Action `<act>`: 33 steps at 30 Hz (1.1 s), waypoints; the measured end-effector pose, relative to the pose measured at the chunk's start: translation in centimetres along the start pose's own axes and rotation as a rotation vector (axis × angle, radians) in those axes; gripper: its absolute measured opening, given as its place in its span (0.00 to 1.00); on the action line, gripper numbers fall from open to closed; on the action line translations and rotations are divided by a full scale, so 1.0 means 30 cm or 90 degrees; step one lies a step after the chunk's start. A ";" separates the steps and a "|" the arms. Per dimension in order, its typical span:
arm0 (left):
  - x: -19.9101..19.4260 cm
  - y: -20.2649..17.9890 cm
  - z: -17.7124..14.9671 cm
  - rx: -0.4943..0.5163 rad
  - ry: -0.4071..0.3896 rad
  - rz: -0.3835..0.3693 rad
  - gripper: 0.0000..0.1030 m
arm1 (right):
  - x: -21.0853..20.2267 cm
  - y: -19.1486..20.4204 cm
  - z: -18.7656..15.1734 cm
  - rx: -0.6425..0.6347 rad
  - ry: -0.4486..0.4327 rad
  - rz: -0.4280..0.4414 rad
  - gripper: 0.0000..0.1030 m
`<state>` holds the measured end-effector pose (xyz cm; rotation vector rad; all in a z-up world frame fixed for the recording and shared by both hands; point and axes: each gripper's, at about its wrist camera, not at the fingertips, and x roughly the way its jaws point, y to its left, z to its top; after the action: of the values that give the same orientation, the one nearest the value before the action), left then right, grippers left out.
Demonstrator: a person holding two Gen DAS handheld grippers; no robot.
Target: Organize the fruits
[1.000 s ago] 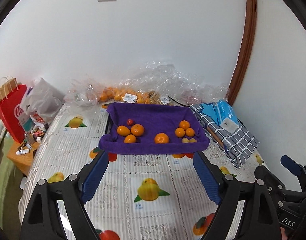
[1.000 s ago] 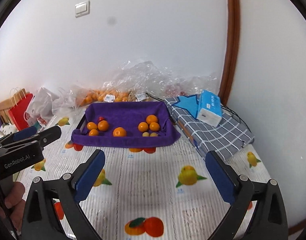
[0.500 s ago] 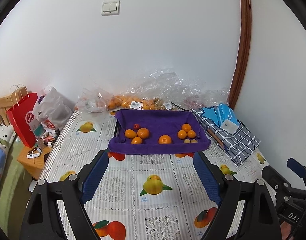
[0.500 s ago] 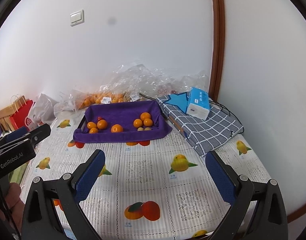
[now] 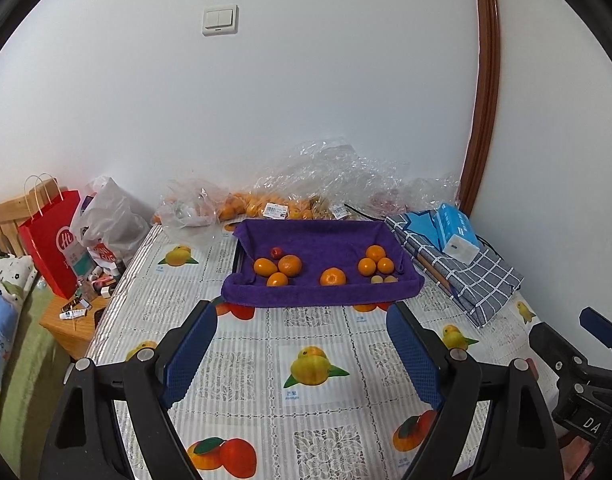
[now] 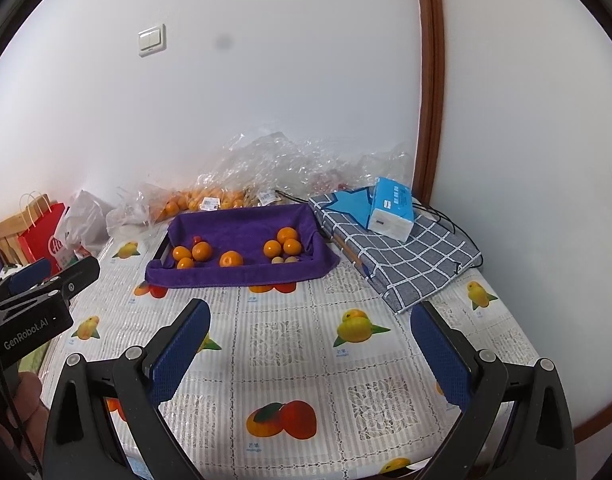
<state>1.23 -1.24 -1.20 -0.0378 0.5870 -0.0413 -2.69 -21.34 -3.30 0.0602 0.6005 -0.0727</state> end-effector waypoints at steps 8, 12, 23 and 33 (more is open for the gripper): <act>0.004 -0.002 -0.002 0.002 0.000 -0.003 0.83 | 0.000 -0.010 0.000 0.002 -0.002 -0.006 0.96; 0.009 -0.001 -0.006 0.001 0.004 -0.002 0.83 | -0.001 -0.013 -0.001 0.005 -0.004 -0.006 0.96; 0.004 0.007 -0.010 0.001 0.001 0.001 0.83 | -0.001 -0.017 0.004 0.005 -0.004 -0.004 0.97; -0.001 -0.002 -0.012 0.003 -0.001 0.005 0.83 | -0.009 0.000 -0.005 0.002 -0.007 -0.003 0.96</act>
<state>1.01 -1.29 -1.50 -0.0310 0.5847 -0.0351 -2.98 -21.30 -3.27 0.0609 0.5900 -0.0786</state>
